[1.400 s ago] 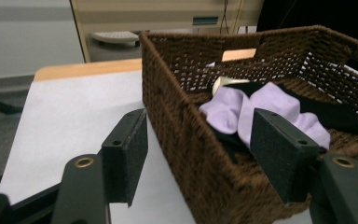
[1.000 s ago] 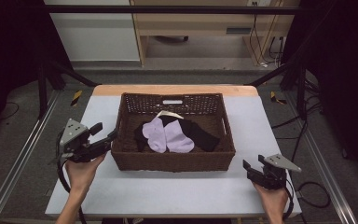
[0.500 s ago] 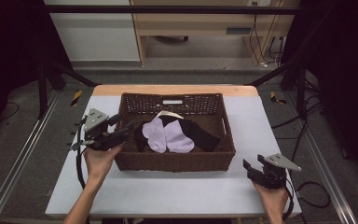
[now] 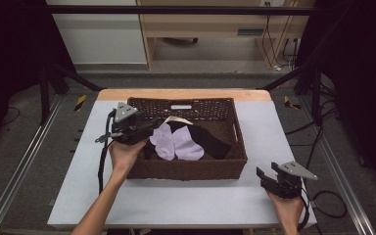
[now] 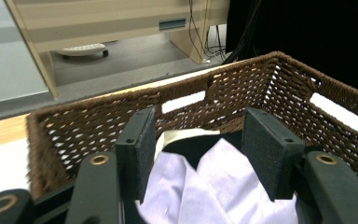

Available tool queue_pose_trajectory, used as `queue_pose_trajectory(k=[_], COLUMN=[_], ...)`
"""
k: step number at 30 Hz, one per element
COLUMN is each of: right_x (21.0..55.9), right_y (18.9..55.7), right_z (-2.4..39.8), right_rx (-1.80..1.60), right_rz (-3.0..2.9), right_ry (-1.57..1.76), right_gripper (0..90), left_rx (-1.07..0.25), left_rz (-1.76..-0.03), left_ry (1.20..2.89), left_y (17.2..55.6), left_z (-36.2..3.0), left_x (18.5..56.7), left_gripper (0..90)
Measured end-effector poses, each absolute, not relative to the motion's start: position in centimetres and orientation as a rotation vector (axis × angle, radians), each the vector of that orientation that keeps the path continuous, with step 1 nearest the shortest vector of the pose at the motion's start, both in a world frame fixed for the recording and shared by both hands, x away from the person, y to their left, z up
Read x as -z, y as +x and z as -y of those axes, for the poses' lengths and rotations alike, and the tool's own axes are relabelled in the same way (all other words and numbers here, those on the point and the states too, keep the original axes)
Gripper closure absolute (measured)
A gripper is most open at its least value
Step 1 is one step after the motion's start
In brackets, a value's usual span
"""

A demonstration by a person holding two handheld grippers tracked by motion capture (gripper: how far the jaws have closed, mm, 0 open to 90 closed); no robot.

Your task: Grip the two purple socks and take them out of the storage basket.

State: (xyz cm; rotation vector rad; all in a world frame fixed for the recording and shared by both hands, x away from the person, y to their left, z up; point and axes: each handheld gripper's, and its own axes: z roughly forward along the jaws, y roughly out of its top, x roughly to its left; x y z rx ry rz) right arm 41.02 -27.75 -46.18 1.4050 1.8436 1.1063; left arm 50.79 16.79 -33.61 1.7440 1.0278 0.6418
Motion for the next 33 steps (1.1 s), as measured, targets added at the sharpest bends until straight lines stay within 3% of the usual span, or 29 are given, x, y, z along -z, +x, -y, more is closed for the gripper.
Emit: queue_pose_trajectory(k=[12,20,33], right_x=[46.4,46.5,46.6], right_y=[41.1,41.1,41.2], right_z=[28.1,28.0,28.0], right_rx=[-1.102,-1.097,-1.093], right_rz=[-1.842,-1.843,-1.850], right_ry=[1.406,1.403,1.398], right_gripper=[38.3,38.4,39.3], left_rx=[-0.629,-0.581,-0.492], left_rz=[-1.102,-1.162,-1.189], left_ry=[1.760,1.893,2.012], left_y=[55.2,57.6,58.3], left_z=[-14.9,-13.5,-13.0], left_x=[34.5,37.3,38.7], left_gripper=[47.1,45.3,40.8])
